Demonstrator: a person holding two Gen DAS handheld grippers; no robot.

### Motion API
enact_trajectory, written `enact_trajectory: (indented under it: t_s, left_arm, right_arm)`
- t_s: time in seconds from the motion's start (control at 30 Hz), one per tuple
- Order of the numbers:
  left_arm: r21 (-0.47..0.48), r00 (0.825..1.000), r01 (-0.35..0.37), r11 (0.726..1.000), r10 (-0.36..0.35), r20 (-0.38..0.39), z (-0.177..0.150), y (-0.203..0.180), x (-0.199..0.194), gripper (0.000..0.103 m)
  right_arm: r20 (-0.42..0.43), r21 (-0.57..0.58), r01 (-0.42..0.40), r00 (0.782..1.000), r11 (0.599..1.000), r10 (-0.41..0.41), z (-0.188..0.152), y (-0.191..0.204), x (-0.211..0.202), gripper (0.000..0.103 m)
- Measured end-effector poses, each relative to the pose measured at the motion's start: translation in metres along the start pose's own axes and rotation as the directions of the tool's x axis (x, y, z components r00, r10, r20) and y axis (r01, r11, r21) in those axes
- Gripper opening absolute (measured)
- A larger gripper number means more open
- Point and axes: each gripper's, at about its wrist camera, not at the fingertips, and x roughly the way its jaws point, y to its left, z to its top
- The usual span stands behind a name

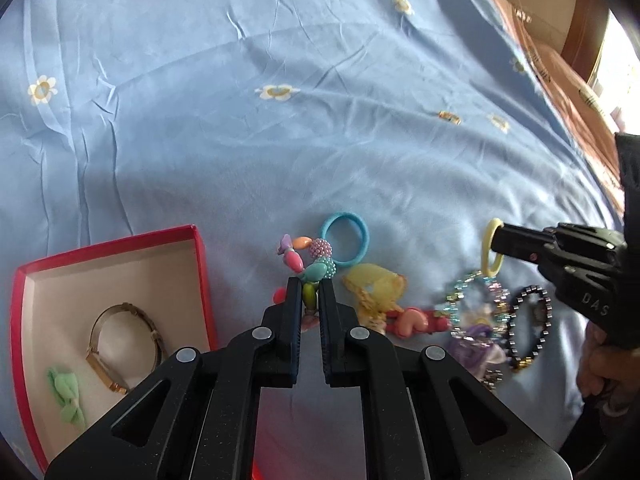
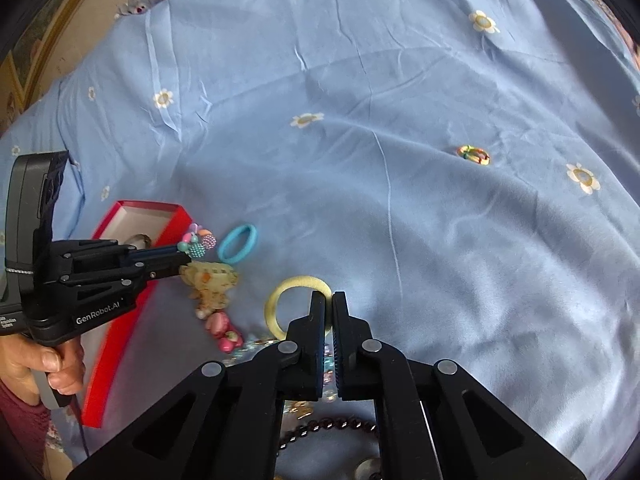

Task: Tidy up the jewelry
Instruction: 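Grasp the pastel beaded hair clip with the left tool while the right tool grasps the yellow hair band, then carry the beaded clip and yellow band over the red box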

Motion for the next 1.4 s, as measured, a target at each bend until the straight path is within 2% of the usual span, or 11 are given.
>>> enact_trajectory:
  t_s: [0.27, 0.63, 1.1, 1.4]
  left_arm:
    - [-0.081, 0.997, 0.034, 0.996, -0.028, 0.072, -0.013, 0.008, -0.037, 0.007]
    - [-0.199, 0.992, 0.041, 0.979, -0.016, 0.127, -0.052, 0.029, -0.078, 0.007]
    - [-0.327, 0.985, -0.016, 0.945, 0.07, 0.156, -0.098, 0.082, -0.114, 0.007]
    - [-0.377, 0.984, -0.04, 0.925, 0.102, 0.147, -0.119, 0.11, -0.119, 0.007]
  right_arm:
    - [0.016, -0.01, -0.043, 0.999, 0.999, 0.043, -0.002, 0.018, -0.014, 0.003]
    - [0.001, -0.063, -0.108, 0.994, 0.992, 0.108, -0.009, 0.059, -0.018, 0.003]
    - [-0.044, -0.167, -0.194, 0.981, 0.967, 0.19, -0.006, 0.133, -0.003, 0.003]
    - [-0.084, -0.233, -0.252, 0.968, 0.939, 0.238, -0.004, 0.186, 0.017, 0.003]
